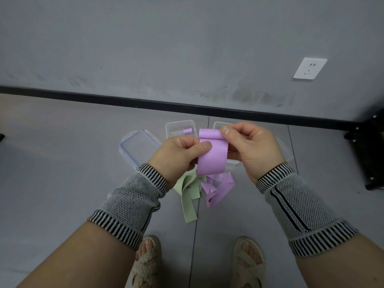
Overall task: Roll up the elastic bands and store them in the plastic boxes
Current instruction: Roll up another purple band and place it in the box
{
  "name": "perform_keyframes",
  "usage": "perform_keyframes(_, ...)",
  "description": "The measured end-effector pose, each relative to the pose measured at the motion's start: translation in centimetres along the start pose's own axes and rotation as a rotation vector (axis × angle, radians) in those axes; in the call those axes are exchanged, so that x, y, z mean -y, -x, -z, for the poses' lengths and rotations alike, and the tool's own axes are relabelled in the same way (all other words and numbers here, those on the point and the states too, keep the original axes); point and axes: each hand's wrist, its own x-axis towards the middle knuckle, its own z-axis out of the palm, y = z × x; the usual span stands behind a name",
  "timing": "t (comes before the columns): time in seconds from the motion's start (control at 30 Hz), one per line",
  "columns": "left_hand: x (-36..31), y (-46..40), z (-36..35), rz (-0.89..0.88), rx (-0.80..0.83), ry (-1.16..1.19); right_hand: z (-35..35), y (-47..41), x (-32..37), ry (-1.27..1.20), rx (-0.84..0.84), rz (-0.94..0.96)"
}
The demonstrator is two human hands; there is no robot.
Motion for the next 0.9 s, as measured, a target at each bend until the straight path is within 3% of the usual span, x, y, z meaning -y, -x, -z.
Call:
perform_keyframes(0.23,-0.15,0.16,0.04,-0.067,0.022,-0.168,-0.21,0.1,0.32,-0.122,0.018,-0.087)
perform_keyframes(0.43,-0.15,0.28,-0.31,-0.011,0.056,0.066,-0.17,0.18,0.36,-0.12,-0.003,-0.056)
perform_keyframes(0.9,-0.16,-0.17,0.57,0.019,0.109,0.229,-0.69,0.75,0.65,-0.041,0.052,0.109)
